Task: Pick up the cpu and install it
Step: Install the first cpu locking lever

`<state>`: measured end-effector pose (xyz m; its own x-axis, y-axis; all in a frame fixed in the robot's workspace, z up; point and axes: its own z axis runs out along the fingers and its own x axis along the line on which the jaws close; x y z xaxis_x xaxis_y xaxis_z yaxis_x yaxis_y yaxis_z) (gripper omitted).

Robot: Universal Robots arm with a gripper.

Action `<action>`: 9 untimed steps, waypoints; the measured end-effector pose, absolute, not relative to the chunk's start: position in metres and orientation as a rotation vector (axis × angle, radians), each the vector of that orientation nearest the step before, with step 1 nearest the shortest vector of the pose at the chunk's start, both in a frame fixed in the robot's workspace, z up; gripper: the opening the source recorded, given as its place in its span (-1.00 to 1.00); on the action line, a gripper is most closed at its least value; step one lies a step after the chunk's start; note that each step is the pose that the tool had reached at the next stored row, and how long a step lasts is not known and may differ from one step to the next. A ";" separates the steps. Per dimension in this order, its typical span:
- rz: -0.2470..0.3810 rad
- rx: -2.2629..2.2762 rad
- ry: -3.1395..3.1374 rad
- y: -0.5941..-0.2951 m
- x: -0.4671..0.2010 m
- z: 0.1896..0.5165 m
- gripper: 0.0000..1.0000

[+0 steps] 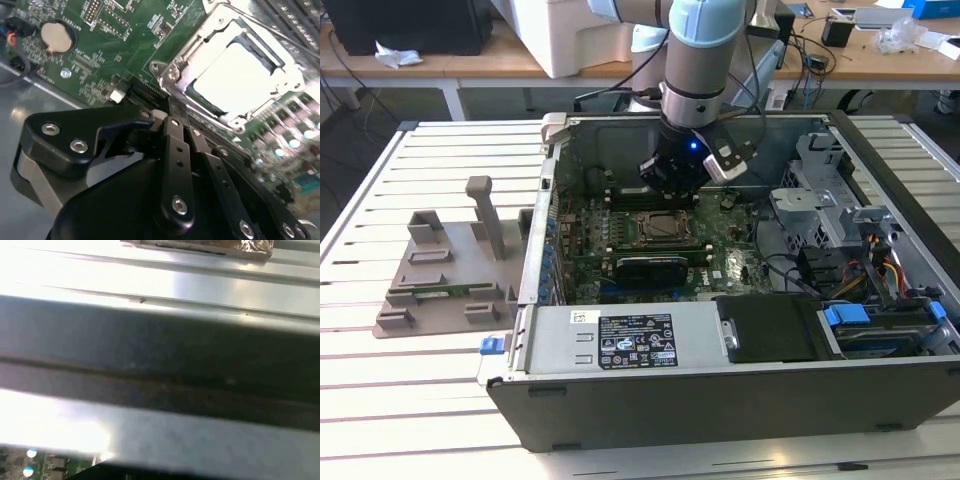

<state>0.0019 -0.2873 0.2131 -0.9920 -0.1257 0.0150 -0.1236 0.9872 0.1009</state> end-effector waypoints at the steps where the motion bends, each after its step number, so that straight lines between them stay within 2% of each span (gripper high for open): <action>1: -0.128 0.197 -3.112 -0.287 0.002 0.218 -0.79; 2: -0.080 0.197 -3.112 -0.289 0.002 0.219 -0.79; 7: 0.066 0.196 -3.106 -0.296 0.002 0.219 -0.79; 9: 0.083 0.196 -3.105 -0.301 0.002 0.223 -0.79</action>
<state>0.0016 -0.3007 0.2227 -0.9917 -0.1247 0.0323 -0.1263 0.9907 -0.0511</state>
